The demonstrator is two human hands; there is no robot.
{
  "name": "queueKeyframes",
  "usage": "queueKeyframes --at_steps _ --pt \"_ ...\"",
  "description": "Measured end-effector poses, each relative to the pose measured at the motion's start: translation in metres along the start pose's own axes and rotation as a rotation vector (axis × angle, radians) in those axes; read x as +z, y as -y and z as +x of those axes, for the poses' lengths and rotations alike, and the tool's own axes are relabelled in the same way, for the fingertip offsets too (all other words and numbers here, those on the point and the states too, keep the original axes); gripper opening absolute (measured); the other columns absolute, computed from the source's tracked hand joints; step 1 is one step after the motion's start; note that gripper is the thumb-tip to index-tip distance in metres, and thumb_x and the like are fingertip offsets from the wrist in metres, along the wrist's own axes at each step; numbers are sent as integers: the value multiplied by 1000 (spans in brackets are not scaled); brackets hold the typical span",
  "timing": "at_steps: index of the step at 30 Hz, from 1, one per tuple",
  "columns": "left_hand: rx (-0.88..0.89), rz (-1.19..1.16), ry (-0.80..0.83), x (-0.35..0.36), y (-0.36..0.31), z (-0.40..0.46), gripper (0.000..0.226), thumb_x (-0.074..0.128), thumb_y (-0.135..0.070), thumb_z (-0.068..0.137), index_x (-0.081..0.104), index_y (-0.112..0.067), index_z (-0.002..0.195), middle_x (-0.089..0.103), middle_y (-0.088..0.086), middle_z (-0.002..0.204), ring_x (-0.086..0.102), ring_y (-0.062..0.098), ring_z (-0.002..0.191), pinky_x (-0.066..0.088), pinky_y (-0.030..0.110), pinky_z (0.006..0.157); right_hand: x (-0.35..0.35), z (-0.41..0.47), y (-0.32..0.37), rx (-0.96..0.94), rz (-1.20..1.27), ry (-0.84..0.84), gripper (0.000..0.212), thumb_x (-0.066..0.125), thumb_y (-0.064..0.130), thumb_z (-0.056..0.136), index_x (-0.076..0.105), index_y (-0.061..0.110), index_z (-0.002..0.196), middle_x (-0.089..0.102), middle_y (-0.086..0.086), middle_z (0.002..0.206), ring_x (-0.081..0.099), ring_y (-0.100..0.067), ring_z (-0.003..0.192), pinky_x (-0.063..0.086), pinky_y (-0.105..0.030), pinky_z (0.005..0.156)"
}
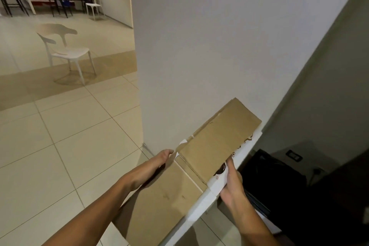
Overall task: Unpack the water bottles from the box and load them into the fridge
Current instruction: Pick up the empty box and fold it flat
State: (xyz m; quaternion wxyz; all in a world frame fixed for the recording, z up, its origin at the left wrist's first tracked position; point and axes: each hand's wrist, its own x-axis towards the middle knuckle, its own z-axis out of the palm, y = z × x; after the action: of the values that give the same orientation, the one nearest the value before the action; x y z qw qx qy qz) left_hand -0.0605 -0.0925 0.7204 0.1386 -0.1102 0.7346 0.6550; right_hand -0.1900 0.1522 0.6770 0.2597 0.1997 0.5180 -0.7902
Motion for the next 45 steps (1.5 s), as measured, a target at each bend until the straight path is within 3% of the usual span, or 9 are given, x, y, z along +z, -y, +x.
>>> queueKeyframes --at_steps 4,8,15,20,25,29,34,39,45 --pt "46 118 -87 27 -20 11 93 55 -90 63 36 -43 141 59 -15 126 60 -3 110 46 27 99 -14 -12 17 -78 26 26 61 80 45 80 63 8 125 75 -14 111 74 -32 96 61 -43 73" --pt "109 -23 -160 63 -36 19 70 74 -72 68 55 -37 125 71 -13 113 68 7 104 53 28 89 -33 -26 33 -166 12 116 56 82 35 76 65 12 124 75 -12 114 73 -29 103 60 -38 80" --pt "181 -170 -317 123 -41 10 18 77 -33 83 73 -25 99 76 5 97 74 26 85 57 28 67 -66 -53 48 -308 -25 200 49 78 23 78 63 11 123 74 -11 116 74 -26 100 60 -37 76" --pt "179 -290 -380 158 -43 3 25 77 -29 83 72 -17 104 76 8 101 74 29 88 58 35 71 -95 -73 31 -288 -119 267 58 86 31 73 64 18 126 73 -8 120 69 -32 112 50 -57 102" --pt "179 -416 -437 190 -45 3 32 79 -29 80 71 -15 108 75 10 104 73 31 92 58 39 75 -132 -102 -7 -249 -356 247 58 94 61 51 65 61 103 74 20 110 69 0 100 54 -29 85" --pt "186 -437 -430 214 -42 1 32 81 -33 77 72 -20 105 75 9 103 73 30 93 59 37 73 -166 -114 -25 -314 -495 170 73 93 68 44 53 73 105 65 39 108 60 19 98 47 -11 72" --pt "208 -383 -345 243 -46 3 32 78 -39 81 71 -22 107 76 6 104 74 26 92 59 28 68 -192 -131 -28 -410 -445 82 73 94 63 48 55 69 109 68 33 111 62 13 103 52 -10 69" --pt "154 -294 -230 259 -45 11 33 71 -47 86 69 -23 109 76 1 103 73 21 93 58 27 69 -206 -140 -20 -427 -347 53 64 93 41 61 64 43 118 73 12 116 70 -9 108 55 -40 93" --pt "65 -201 17 263 -17 9 33 67 -45 90 68 -22 113 75 3 106 73 23 95 58 30 73 -208 -141 2 -437 -205 -45 57 90 15 71 64 22 122 76 -1 113 72 -22 106 56 -41 91"
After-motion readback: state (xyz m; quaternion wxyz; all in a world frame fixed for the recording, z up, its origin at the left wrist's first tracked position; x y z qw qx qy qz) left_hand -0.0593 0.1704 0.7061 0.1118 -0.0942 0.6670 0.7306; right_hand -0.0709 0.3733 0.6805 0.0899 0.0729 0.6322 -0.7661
